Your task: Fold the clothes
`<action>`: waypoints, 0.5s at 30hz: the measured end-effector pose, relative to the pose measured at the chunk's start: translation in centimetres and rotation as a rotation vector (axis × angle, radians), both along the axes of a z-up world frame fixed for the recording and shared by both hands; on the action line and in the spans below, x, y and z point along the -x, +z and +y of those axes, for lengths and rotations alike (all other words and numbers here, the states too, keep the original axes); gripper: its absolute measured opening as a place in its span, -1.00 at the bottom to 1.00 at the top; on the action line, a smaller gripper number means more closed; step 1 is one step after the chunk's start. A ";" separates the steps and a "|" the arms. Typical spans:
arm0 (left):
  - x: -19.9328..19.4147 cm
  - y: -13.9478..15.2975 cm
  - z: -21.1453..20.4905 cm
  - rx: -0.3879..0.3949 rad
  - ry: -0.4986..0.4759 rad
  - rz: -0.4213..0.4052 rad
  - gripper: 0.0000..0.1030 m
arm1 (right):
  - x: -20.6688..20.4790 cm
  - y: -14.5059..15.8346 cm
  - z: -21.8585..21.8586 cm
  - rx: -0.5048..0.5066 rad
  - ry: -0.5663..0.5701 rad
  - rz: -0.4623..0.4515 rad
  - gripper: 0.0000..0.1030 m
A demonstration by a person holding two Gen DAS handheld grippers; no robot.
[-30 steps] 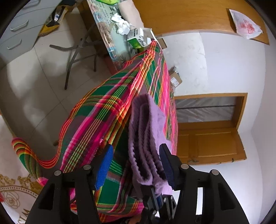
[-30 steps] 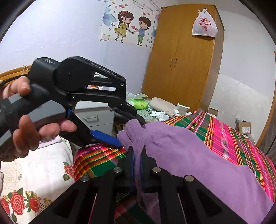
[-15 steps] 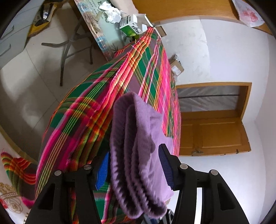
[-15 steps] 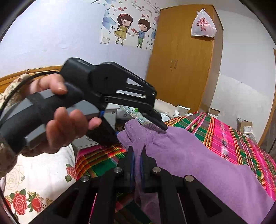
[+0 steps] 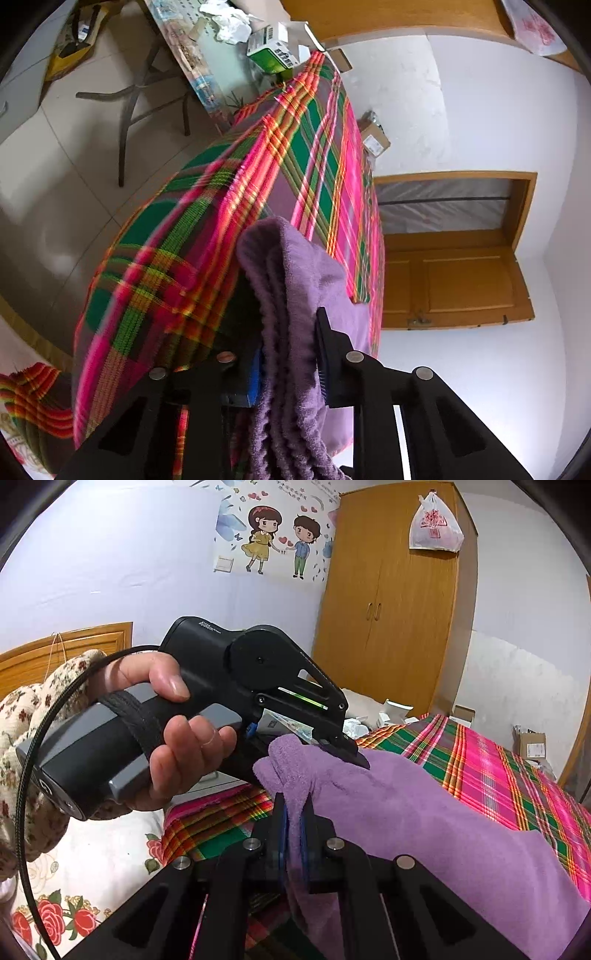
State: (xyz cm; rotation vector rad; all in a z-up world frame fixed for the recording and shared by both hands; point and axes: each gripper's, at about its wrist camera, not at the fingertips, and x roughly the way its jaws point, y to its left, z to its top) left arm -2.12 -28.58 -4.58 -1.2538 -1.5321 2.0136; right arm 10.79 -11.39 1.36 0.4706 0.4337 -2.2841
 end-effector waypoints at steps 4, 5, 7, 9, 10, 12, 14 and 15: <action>0.1 0.1 -0.2 0.021 0.010 0.022 -0.60 | 0.3 0.1 -0.7 0.002 0.001 -0.015 -0.88; 0.1 0.2 -0.3 0.029 0.012 0.031 -0.62 | 0.3 0.1 -0.9 0.002 0.001 -0.019 -0.88; 0.1 0.5 -0.5 0.042 0.013 0.046 -0.62 | 0.5 0.1 -1.2 0.003 0.002 -0.026 -0.88; 0.1 0.7 -0.7 0.051 0.014 0.060 -0.62 | 0.6 0.1 -1.6 0.004 0.003 -0.034 -0.88; 0.1 0.8 -0.8 0.054 0.015 0.067 -0.63 | 0.7 0.2 -1.7 0.004 0.003 -0.037 -0.88; 0.1 0.8 -0.9 0.061 0.019 0.071 -0.63 | 0.9 0.2 -1.9 0.009 0.001 -0.040 -0.88; 0.0 0.7 -0.9 0.066 0.026 0.078 -0.63 | 1.1 0.2 -1.9 0.012 0.000 -0.046 -0.88; 0.0 0.5 -1.0 0.070 0.029 0.075 -0.63 | 1.1 0.0 -2.0 0.008 0.002 -0.049 -0.89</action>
